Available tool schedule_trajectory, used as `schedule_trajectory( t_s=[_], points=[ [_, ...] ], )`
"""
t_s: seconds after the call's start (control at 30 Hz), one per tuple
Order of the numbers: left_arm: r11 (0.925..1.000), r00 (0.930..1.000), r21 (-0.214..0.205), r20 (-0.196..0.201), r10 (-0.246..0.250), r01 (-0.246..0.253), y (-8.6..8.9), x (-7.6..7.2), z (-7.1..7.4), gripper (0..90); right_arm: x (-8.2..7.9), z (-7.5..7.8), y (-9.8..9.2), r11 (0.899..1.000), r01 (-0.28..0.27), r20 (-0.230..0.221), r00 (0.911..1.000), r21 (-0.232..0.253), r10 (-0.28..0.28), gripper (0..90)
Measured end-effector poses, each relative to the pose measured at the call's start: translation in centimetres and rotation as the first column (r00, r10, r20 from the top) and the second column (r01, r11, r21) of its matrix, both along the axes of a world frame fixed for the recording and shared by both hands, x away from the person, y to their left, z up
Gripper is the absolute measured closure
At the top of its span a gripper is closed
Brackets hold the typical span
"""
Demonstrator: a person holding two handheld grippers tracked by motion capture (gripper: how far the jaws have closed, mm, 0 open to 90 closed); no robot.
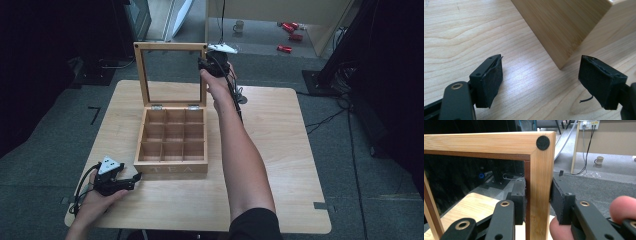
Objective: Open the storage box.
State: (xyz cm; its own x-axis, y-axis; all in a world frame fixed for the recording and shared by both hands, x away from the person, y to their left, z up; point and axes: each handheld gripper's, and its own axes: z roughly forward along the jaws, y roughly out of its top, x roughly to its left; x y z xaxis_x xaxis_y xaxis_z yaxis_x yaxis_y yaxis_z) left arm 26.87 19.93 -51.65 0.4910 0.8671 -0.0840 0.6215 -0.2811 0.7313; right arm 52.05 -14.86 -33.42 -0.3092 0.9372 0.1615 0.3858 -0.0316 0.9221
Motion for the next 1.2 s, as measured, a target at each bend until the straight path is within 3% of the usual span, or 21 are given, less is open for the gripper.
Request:
schedule_trajectory(
  t_s=[0.2,0.5,0.67,0.87,0.97,1.2],
  points=[
    [0.9989,1.0,0.045,0.0,-0.009,0.009,-0.3,-0.1,0.0,14.0,0.3,-0.1,0.1,1.0,0.008,-0.004,1.0,0.0,-0.008,66.6],
    [0.9998,1.0,0.022,-0.006,-0.002,0.003,-0.1,-0.1,0.0,13.9,0.7,0.1,0.3,1.0,0.015,-0.022,0.9996,-0.024,-0.015,66.3],
    [0.9999,1.0,0.014,-0.006,-0.001,0.001,0.0,-0.1,0.0,14.0,0.7,0.1,0.2,1.0,0.012,-0.028,0.9995,-0.013,-0.013,65.5],
    [0.9999,1.0,0.014,-0.006,-0.002,0.002,0.0,-0.1,0.0,14.0,0.0,-0.2,-1.0,0.998,-0.05,-0.012,0.9987,0.034,0.05,47.7],
    [0.9999,1.0,0.016,-0.006,-0.002,0.002,0.0,-0.1,0.0,14.0,-0.5,-0.3,-1.6,0.997,-0.072,-0.021,0.9971,0.03,0.073,35.7],
    [0.9998,1.0,0.02,-0.006,-0.001,0.001,0.0,-0.1,0.0,14.0,-2.8,-1.1,-2.1,0.983,-0.183,-0.049,0.9821,-0.021,0.182,24.8]
  ],
)
